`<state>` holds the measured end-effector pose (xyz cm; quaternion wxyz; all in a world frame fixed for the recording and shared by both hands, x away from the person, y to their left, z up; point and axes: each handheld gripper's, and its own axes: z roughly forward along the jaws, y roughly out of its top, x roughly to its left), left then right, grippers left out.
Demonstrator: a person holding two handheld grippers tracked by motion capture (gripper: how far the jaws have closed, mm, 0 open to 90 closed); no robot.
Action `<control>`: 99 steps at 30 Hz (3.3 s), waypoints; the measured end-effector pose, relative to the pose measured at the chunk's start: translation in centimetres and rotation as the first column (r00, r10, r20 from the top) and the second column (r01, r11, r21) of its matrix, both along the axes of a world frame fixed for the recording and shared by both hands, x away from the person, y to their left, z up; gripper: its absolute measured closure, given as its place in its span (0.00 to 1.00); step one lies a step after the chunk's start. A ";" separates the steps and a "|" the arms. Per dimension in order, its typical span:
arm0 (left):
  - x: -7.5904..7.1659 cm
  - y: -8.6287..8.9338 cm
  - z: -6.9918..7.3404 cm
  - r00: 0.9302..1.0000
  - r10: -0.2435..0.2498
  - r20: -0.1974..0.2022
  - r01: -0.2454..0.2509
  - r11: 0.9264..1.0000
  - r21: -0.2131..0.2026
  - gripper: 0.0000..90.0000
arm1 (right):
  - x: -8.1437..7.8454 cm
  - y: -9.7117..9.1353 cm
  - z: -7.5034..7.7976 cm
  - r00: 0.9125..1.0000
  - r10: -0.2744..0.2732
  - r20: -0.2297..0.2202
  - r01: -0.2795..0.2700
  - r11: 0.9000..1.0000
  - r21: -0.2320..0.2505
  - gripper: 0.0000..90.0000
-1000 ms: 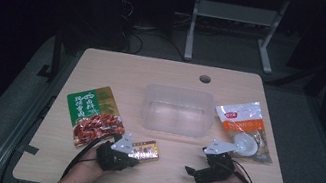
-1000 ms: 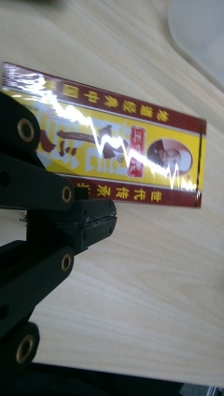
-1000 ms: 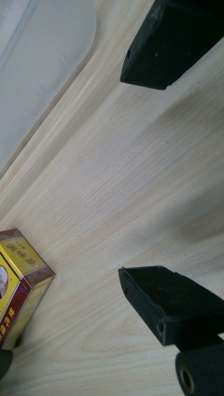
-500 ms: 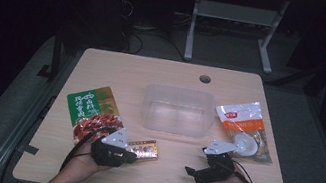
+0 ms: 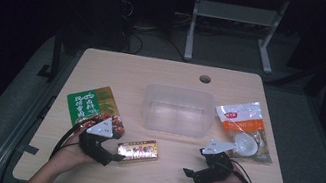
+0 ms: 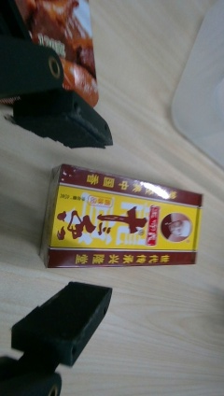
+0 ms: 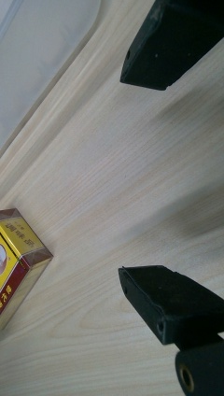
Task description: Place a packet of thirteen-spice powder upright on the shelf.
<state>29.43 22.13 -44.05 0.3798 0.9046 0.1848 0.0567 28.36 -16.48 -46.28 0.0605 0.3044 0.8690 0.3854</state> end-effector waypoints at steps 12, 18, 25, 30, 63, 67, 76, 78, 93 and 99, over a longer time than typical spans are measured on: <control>0.5 -1.1 -1.6 1.000 -0.011 -0.010 0.012 0.998 0.056 0.21 | 0.1 0.1 -0.2 1.000 -0.002 -0.004 0.002 1.000 -0.017 0.07; 0.7 -1.3 -2.1 1.000 -0.017 -0.023 0.018 0.998 0.058 0.25 | 0.1 0.1 -0.3 1.000 -0.003 0.000 0.003 1.000 -0.019 0.07; 0.5 -1.7 -2.4 0.999 -0.033 -0.005 0.034 0.996 0.081 0.29 | 0.1 0.1 -0.3 1.000 -0.004 0.001 0.004 1.000 -0.022 0.07; 0.5 -1.6 -2.3 0.999 -0.035 -0.002 0.035 0.995 0.090 0.33 | 0.1 0.1 -0.3 1.000 -0.001 0.001 0.001 1.000 -0.020 0.07; -0.3 -0.8 0.9 1.000 -0.012 -0.010 0.011 0.994 -0.108 0.36 | -0.9 0.8 1.6 0.983 0.185 0.015 -0.186 0.978 0.092 0.08; -0.7 -1.0 1.3 0.999 -0.053 0.003 0.053 0.989 -0.135 0.36 | -0.8 1.1 2.3 0.967 0.248 0.051 -0.253 0.959 0.131 0.11; -1.4 -1.7 1.7 0.993 -0.114 0.019 0.115 0.982 -0.150 0.36 | 0.1 1.9 3.2 0.944 0.320 0.079 -0.330 0.926 0.185 0.13; -1.5 -1.9 1.8 0.992 -0.126 0.019 0.128 0.979 -0.156 0.36 | 0.2 2.0 3.2 0.940 0.331 0.086 -0.342 0.920 0.192 0.13; -2.5 -2.3 2.5 0.979 -0.199 0.039 0.203 0.959 -0.197 0.36 | 1.4 5.0 4.1 0.889 0.441 0.126 -0.458 0.855 0.244 0.14; -2.7 -2.3 2.6 0.976 -0.216 0.041 0.220 0.954 -0.203 0.36 | 1.1 5.9 4.0 0.876 0.468 0.120 -0.483 0.843 0.238 0.15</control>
